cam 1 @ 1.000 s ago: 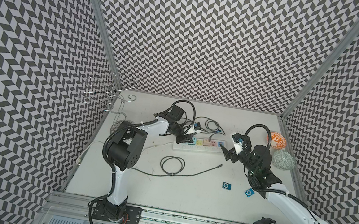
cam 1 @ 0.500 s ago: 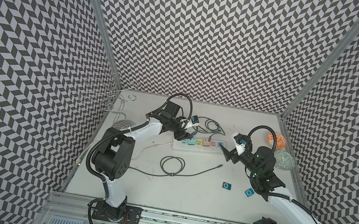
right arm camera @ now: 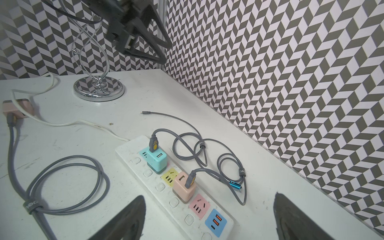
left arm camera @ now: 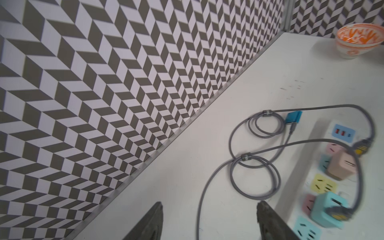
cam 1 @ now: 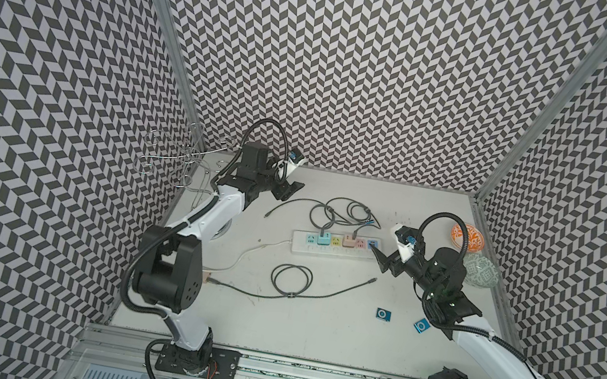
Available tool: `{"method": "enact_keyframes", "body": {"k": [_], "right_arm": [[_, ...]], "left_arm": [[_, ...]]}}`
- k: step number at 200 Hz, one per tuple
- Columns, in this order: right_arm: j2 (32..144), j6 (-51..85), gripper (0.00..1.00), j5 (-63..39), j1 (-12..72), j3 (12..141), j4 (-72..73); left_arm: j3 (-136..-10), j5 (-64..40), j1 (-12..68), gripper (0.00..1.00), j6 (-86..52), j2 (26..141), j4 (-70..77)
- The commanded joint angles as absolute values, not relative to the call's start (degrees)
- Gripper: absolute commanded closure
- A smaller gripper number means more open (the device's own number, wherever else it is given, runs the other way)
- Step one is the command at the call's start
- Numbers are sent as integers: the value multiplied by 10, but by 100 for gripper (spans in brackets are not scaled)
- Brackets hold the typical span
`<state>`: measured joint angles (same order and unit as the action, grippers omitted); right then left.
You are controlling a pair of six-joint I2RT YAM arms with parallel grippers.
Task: Charge mp3
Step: Insert the plug into the socket, then pick up the charging cable from the center of the board.
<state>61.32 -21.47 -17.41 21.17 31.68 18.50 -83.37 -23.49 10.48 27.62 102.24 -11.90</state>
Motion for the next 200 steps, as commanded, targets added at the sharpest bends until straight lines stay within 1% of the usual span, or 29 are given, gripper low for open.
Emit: {"method": "enact_keyframes", "body": {"k": [1, 13, 47, 75, 99, 176, 200], "right_arm": [[624, -217, 6, -180, 209, 336, 212], [628, -220, 6, -173, 209, 341, 208], [642, -227, 6, -159, 209, 348, 200], [664, -229, 6, -160, 209, 359, 198], [683, -229, 6, -161, 209, 373, 191], [707, -233, 6, -153, 209, 387, 184], [707, -234, 6, -154, 209, 385, 185]], "left_arm": [[-932, -168, 110, 36, 220, 1121, -204], [-946, -146, 114, 37, 214, 1154, -209], [-927, -85, 113, 36, 192, 1189, -161], [-944, -53, 111, 36, 192, 1228, -173], [-946, -28, 106, 38, 187, 1253, -179], [-899, -15, 101, 48, 179, 1256, -199], [-891, -29, 98, 55, 175, 1256, -216]]}}
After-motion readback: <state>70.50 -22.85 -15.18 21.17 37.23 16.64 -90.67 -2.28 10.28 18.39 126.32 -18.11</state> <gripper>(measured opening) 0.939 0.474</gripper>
